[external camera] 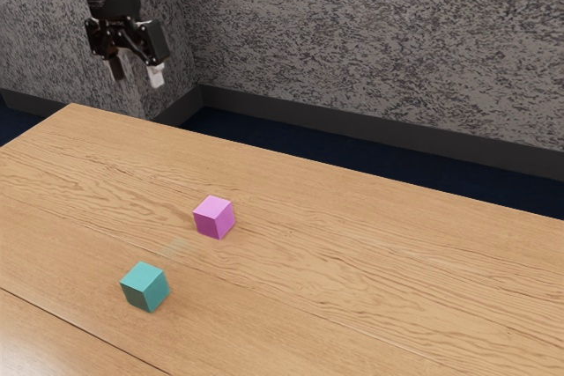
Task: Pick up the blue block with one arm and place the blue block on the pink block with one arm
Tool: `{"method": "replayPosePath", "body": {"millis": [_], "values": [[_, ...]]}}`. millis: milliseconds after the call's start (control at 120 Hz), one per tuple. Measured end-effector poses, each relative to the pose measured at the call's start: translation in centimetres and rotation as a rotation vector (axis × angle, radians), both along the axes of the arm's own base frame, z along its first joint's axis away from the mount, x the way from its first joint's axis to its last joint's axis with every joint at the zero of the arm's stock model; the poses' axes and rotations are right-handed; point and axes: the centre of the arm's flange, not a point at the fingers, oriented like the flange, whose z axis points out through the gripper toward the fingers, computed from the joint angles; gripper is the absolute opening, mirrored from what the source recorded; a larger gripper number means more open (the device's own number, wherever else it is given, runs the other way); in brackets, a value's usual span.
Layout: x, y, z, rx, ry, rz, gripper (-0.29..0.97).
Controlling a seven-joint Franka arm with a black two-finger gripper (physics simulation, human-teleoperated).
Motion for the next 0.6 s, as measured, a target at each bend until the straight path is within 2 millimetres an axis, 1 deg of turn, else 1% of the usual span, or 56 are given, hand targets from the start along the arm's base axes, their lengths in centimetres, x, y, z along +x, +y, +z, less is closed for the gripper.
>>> {"method": "replayPosePath", "body": {"millis": [200,217,250,275,292,317,333,350,417,483,533,567,600], "values": [[0.0,0.9,0.0,0.001,-0.003,0.017,0.68],[-0.1,1.0,0.3,0.001,-0.007,0.018,0.68],[-1.0,1.1,4.5,0.011,-0.082,0.02,0.68],[-2.1,1.2,7.9,0.02,-0.144,0.022,0.68],[-2.9,1.2,9.8,0.025,-0.179,0.023,0.68],[-3.9,1.3,11.7,0.033,-0.21,0.026,0.68],[-4.4,1.3,12.5,0.039,-0.22,0.028,0.68],[-4.6,1.3,12.8,0.044,-0.221,0.029,0.68],[-3.6,1.1,11.6,0.074,-0.171,0.024,0.68],[-1.6,0.5,8.6,0.069,-0.093,0.004,0.68],[-0.5,-0.7,6.2,0.067,-0.045,-0.021,0.68],[-0.4,-1.8,4.7,0.073,-0.017,-0.043,0.68],[-1.1,-3.1,2.9,0.087,0.012,-0.066,0.68]]}}
